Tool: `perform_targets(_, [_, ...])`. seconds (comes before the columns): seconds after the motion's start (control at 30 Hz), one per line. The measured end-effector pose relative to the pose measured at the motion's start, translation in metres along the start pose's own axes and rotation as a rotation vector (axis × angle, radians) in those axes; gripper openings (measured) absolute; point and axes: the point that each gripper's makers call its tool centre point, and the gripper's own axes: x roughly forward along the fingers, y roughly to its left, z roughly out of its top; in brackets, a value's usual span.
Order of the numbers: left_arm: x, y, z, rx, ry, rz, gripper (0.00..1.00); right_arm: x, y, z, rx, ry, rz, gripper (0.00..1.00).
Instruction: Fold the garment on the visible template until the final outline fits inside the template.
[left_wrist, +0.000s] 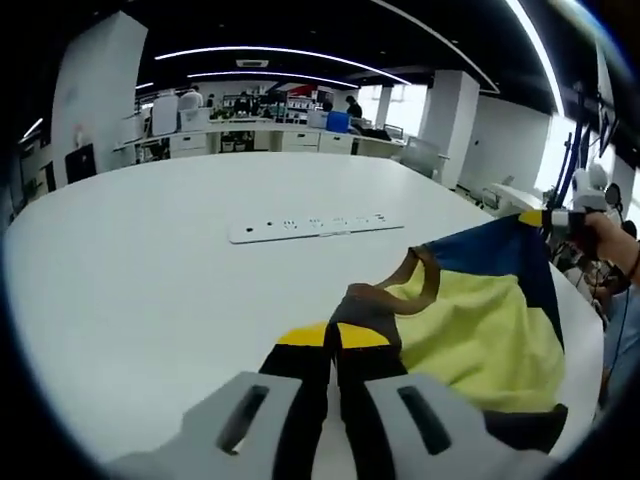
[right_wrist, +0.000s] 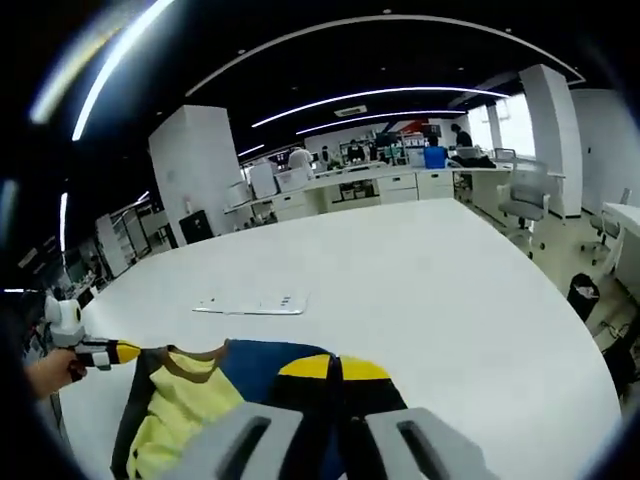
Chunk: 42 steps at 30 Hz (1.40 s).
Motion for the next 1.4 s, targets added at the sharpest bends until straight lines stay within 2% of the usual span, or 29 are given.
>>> perform_targets(0.13, [-0.001,0.001,-0.002,-0.003,0.002,0.012,0.00,0.002,0.003,-0.006,0.056,0.015,0.002,0.00])
perform_targets(0.33, [-0.005,0.003,-0.002,0.027,0.003,0.022,0.00,0.003,0.005,-0.008,0.048,0.028,-0.005,0.00])
perform_targets(0.4, [-0.006,0.004,-0.002,0.038,0.006,0.018,0.04,0.002,0.008,-0.009,0.034,0.031,-0.002,0.11])
perform_targets(0.47, [-0.010,0.001,-0.002,0.048,0.001,0.017,0.15,0.001,0.013,-0.010,0.024,0.037,0.013,0.28])
perform_targets(0.53, [-0.011,0.002,0.000,0.055,-0.010,0.022,0.25,-0.002,0.019,-0.012,-0.001,0.056,0.031,0.39])
perform_targets(0.77, [-0.030,-0.011,0.000,0.039,-0.039,-0.006,0.50,-0.019,0.039,-0.024,-0.041,0.096,0.104,0.57])
perform_targets(1.03, [-0.055,-0.032,-0.004,0.004,-0.058,-0.069,0.62,-0.049,0.063,-0.042,-0.094,0.124,0.194,0.64])
perform_targets(1.23, [-0.072,-0.050,-0.008,0.033,-0.070,-0.111,0.70,-0.069,0.078,-0.057,-0.113,0.142,0.265,0.67])
perform_targets(1.33, [-0.078,-0.062,-0.010,0.043,-0.080,-0.135,0.73,-0.078,0.086,-0.070,-0.149,0.169,0.296,0.69])
perform_targets(1.4, [-0.084,-0.072,-0.009,0.043,-0.107,-0.164,0.76,-0.082,0.089,-0.080,-0.172,0.189,0.321,0.70])
